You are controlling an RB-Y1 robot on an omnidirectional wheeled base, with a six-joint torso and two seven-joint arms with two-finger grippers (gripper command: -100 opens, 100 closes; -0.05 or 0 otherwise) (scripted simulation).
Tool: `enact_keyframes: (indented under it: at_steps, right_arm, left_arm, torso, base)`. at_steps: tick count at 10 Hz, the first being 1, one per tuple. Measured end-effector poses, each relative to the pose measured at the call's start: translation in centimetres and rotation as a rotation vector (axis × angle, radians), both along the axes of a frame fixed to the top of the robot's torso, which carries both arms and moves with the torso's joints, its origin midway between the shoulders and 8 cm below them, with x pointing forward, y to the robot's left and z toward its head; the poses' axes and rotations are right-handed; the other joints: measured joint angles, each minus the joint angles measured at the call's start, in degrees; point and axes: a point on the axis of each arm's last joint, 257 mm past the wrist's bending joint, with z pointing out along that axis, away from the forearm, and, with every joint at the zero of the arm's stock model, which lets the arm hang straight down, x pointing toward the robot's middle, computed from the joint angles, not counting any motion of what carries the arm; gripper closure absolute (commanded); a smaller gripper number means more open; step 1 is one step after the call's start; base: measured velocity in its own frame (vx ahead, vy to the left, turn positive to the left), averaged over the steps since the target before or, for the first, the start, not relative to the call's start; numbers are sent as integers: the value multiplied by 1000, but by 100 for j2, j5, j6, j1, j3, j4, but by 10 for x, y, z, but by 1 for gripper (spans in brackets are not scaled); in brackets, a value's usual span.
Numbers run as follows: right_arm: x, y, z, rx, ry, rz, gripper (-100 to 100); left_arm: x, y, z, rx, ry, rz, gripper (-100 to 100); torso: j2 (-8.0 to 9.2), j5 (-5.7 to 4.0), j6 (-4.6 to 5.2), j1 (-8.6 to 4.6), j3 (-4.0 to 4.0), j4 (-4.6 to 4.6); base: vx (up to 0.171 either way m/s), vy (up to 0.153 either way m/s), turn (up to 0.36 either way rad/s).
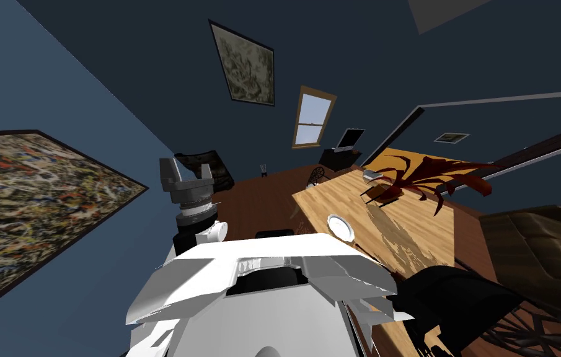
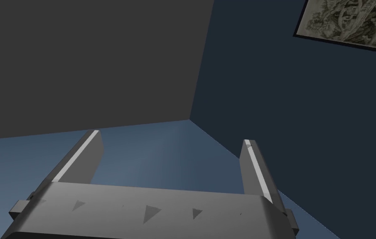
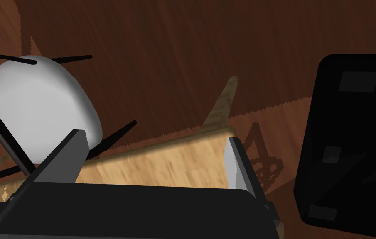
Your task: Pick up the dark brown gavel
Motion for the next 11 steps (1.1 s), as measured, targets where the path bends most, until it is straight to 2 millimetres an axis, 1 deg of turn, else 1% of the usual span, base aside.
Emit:
enact_keyframes:
  at_steps: [1,3,4,6,7,9,11]
  right_arm:
    - [-7,-10,10,-12,34,30,-100]
    - [-12,-25,17,-38,69,58,-100]
    - [-19,-34,22,-51,97,78,-100]
    - [-33,-50,35,-76,166,129,-100]
    - [-35,-55,38,-79,194,160,-100]
    - [-40,-56,36,-83,225,189,-100]
    - [-41,-53,29,-77,241,211,-100]
  left_arm:
    - [0,0,0,0,0,0,0]
    - [0,0,0,0,0,0,0]
    - [0,0,0,0,0,0,0]
    - [0,0,0,0,0,0,0]
    - [0,0,0,0,0,0,0]
    - [0,0,0,0,0,0,0]
    - [0,0,0,0,0,0,0]
  torso:
    - [-18,2,-1,2,-11,-5]
    - [-27,-1,0,-5,-16,-7]
    - [-32,-2,0,-7,-20,-8]
    - [-56,-3,-5,-12,-32,-13]
    - [-58,-2,1,-6,-35,-14]
    - [-51,1,2,6,-31,-13]
    - [-33,2,5,10,-21,-9]
  base:
    - [97,-4,66]
    - [115,-12,146]
    - [131,-24,205]
    - [184,-19,253]
    - [166,-5,103]
    - [140,7,133]
    - [125,3,125]
